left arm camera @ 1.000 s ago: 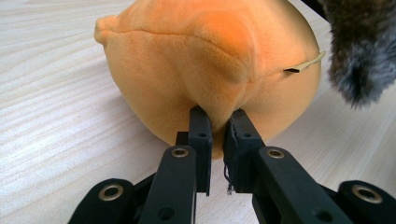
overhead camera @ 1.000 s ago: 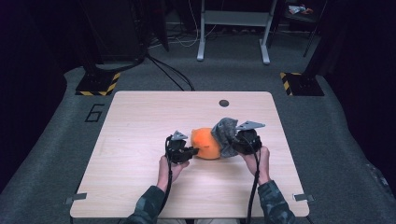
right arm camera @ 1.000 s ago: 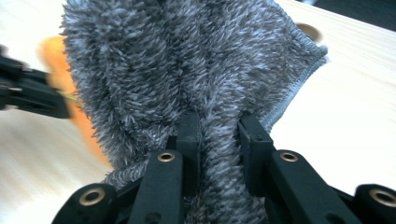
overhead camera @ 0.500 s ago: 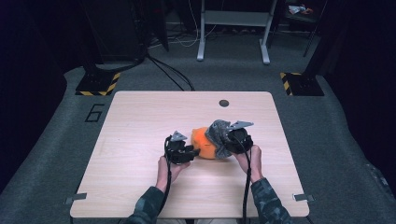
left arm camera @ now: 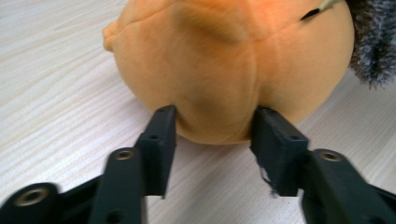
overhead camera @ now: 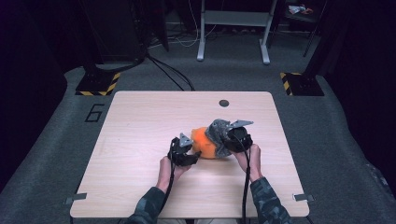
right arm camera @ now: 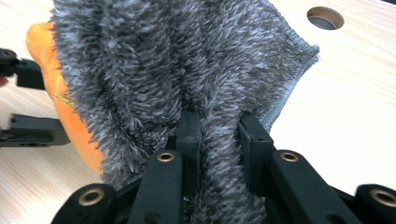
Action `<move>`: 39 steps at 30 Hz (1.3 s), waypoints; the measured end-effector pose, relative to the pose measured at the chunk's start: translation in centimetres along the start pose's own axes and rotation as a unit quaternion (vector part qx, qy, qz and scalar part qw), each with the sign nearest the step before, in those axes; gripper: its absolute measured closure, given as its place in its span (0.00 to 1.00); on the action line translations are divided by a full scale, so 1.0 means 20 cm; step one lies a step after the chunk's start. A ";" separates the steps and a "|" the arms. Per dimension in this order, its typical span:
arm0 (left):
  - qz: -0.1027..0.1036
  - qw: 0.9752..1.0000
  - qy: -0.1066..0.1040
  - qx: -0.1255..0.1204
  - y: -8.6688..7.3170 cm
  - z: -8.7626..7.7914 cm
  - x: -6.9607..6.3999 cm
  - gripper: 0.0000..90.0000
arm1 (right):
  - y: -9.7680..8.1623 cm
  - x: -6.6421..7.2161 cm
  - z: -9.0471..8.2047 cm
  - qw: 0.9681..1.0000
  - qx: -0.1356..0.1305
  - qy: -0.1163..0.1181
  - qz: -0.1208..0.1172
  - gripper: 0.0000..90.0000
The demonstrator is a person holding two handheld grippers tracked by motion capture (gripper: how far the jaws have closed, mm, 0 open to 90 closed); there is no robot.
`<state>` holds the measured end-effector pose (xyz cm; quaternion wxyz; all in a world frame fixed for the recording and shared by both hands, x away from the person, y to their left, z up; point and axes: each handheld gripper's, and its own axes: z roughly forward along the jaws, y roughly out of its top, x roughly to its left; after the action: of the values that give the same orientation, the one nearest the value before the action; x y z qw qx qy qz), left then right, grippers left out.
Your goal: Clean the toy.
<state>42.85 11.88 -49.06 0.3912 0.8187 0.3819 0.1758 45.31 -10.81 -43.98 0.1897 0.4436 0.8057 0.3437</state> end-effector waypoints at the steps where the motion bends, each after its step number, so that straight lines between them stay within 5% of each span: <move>1: 0.011 1.000 0.006 0.003 0.00 0.00 -0.01 0.61 | 0.00 0.00 0.00 1.000 -0.002 0.000 -0.002 0.82; 7: 0.015 1.000 0.010 -0.004 0.00 0.02 -0.02 0.86 | -0.01 0.00 -0.01 1.000 -0.007 -0.001 -0.001 0.81; 13: -0.027 0.999 -0.037 -0.013 0.02 -0.03 0.00 0.94 | -0.02 0.00 -0.09 0.999 -0.037 -0.001 -0.004 0.81; 22: -0.089 0.991 -0.099 -0.028 0.08 -0.10 0.01 0.94 | 0.04 0.11 -0.20 0.998 -0.061 0.006 -0.027 0.81; 28: -0.105 0.990 -0.094 -0.018 0.07 -0.08 0.03 0.94 | 0.05 0.18 -0.10 0.998 -0.042 0.000 -0.046 0.81; 39: -0.105 0.991 -0.081 -0.015 0.05 -0.06 0.04 0.94 | 0.01 0.13 -0.08 0.999 -0.036 0.001 -0.037 0.81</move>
<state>43.21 12.72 -47.47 0.4494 0.7797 0.4299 0.0732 43.05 -9.08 -42.67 0.2175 0.4060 0.8089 0.3653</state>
